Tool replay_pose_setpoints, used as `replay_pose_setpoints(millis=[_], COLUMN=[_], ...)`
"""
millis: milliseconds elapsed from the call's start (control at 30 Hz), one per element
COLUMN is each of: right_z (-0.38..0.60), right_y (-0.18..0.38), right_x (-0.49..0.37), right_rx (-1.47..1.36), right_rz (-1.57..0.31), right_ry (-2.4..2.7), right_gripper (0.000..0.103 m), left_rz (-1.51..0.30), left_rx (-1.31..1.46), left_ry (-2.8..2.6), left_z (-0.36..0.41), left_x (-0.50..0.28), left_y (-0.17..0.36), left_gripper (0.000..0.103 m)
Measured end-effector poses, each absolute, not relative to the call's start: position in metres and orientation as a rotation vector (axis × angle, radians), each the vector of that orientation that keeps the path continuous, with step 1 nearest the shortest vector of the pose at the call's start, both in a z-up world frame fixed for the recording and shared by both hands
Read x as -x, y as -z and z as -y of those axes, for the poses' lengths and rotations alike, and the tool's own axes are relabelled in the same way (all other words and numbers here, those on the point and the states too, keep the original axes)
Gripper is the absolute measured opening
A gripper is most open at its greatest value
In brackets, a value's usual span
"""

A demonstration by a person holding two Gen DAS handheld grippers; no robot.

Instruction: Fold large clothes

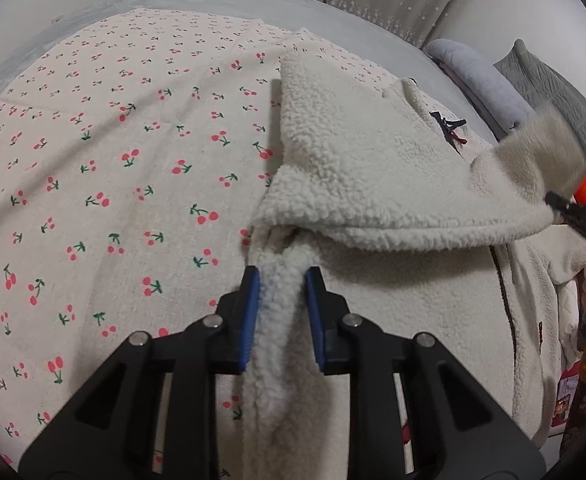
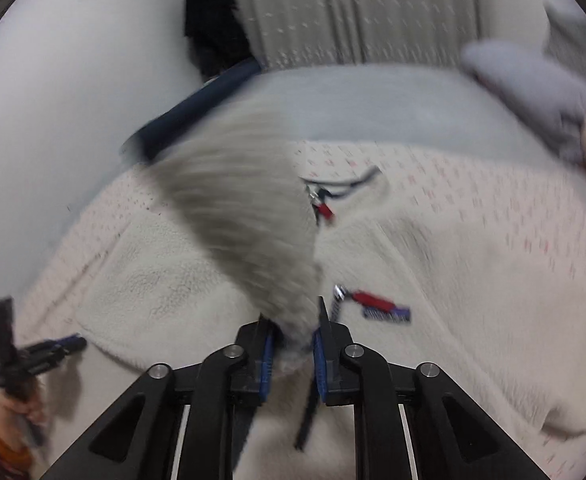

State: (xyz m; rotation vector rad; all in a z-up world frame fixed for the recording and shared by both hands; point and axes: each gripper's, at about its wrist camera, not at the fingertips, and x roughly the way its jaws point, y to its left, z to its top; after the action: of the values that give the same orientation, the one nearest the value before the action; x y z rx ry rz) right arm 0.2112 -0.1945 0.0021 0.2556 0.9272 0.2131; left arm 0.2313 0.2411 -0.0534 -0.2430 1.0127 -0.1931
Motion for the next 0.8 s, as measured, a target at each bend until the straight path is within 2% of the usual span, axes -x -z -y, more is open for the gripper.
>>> replay_pose_setpoints(millis=[33, 100, 233, 267, 300, 367, 567, 800], right_z=[0.204, 0.227, 0.261, 0.268, 0.275, 0.284, 0.298, 0.324], right_y=[0.004, 0.019, 0.045, 0.049, 0.054, 0.059, 0.056, 0.052], right_x=[-0.206, -0.195, -0.179, -0.177, -0.173, -0.173, -0.180, -0.181], right_rx=[-0.289, -0.356, -0.484, -0.509, -0.544, -0.587, -0.656, -0.724], right_rz=[-0.942, -0.981, -1.017, -1.016, -1.013, -1.014, -0.974, -0.936], right_ry=[-0.211, -0.202, -0.220, -0.220, -0.220, -0.231, -0.283, -0.266], right_gripper=[0.032, 0.054, 0.061, 0.064, 0.066, 0.066, 0.066, 0.066], left_rz=[-1.011, -1.011, -1.006, -1.002, -1.001, -1.000, -0.991, -1.071], left_rx=[0.239, 0.226, 0.234, 0.243, 0.251, 0.269, 0.270, 0.363], left_ry=[0.197, 0.204, 0.227, 0.230, 0.226, 0.222, 0.232, 0.196], left_z=[-0.241, -0.239, -0.241, -0.242, -0.243, -0.246, -0.243, -0.239], left_x=[-0.231, -0.230, -0.230, -0.231, -0.232, -0.236, -0.275, -0.353], left_y=[0.052, 0.048, 0.040, 0.037, 0.034, 0.029, 0.012, 0.031], left_gripper=[0.025, 0.026, 0.035, 0.043, 0.053, 0.061, 0.061, 0.061])
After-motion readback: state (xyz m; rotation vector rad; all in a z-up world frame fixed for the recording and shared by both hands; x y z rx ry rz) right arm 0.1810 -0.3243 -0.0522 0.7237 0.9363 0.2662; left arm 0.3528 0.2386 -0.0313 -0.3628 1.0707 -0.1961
